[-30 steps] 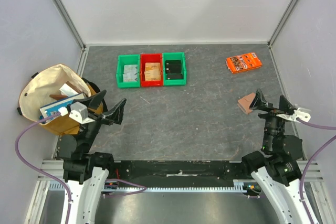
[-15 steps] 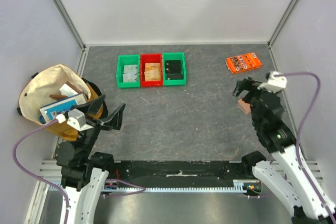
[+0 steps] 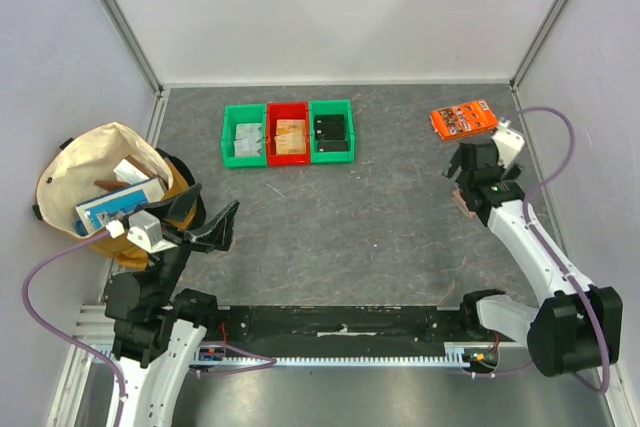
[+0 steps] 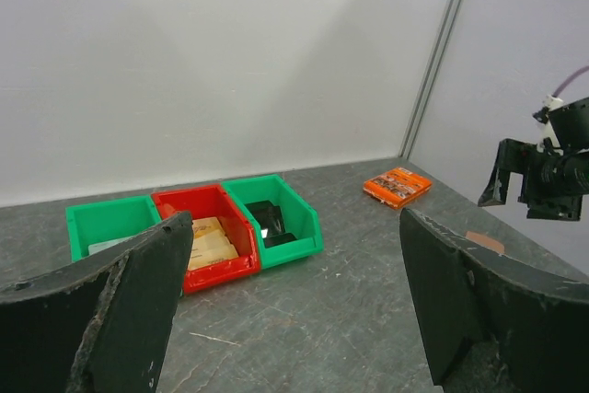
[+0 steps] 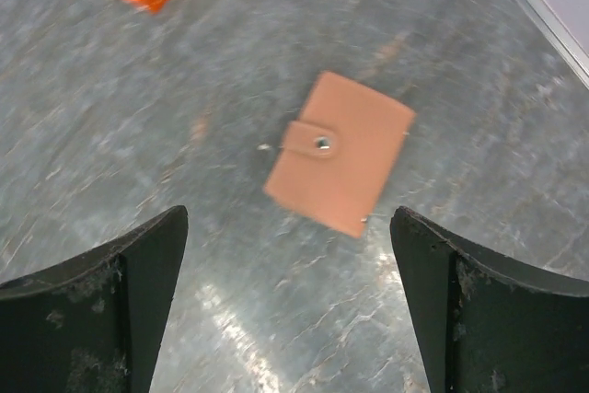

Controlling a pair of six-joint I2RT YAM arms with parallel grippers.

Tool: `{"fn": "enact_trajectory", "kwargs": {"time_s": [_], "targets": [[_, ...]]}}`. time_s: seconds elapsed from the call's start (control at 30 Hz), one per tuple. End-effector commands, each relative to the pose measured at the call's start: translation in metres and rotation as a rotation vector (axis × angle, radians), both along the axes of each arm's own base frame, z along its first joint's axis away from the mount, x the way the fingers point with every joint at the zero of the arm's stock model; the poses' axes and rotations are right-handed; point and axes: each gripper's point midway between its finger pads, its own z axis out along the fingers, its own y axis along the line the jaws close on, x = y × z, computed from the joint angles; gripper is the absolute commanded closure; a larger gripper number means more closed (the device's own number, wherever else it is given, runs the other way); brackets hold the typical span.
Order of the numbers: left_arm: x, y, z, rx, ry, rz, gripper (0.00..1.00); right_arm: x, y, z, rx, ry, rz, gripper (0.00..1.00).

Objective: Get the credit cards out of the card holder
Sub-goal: Move the card holder to the center of the board.

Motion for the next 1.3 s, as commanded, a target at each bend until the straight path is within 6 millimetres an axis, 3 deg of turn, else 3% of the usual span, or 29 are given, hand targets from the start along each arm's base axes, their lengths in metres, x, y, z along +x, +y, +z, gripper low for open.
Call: {"fn": "enact_trajectory", "kwargs": {"time_s": [0.0, 0.1, 0.2, 0.37, 0.6, 1.0, 1.1, 1.27], "targets": [[-0.011, 0.005, 0.008, 0.01, -0.058, 0.016, 0.01, 0.002, -0.033, -0.001, 0.111, -0.184, -0.161, 0.02], [-0.011, 0.004, 0.008, 0.011, -0.058, 0.008, 0.01, 0.0, -0.06, -0.008, 0.198, -0.208, -0.214, 0.02], [-0.012, 0.002, 0.008, 0.012, -0.059, -0.002, 0.01, 0.0, -0.078, -0.029, 0.303, -0.182, -0.259, 0.02], [-0.013, 0.001, 0.008, 0.015, -0.06, -0.007, 0.02, 0.0, -0.095, -0.06, 0.549, -0.267, -0.33, 0.03], [-0.011, -0.001, 0.006, 0.02, -0.05, -0.013, 0.02, 0.011, -0.095, -0.093, 0.736, -0.295, -0.284, 0.17], [-0.008, -0.003, 0.003, 0.033, -0.039, -0.021, 0.02, 0.006, -0.084, -0.132, 0.828, -0.208, -0.278, 0.37], [-0.006, -0.003, 0.002, 0.034, -0.033, -0.019, 0.02, 0.006, -0.082, -0.134, 0.831, -0.197, -0.26, 0.47], [-0.006, -0.004, 0.002, 0.037, -0.031, -0.025, 0.02, 0.008, -0.074, -0.138, 0.833, -0.167, -0.205, 0.74]]}}
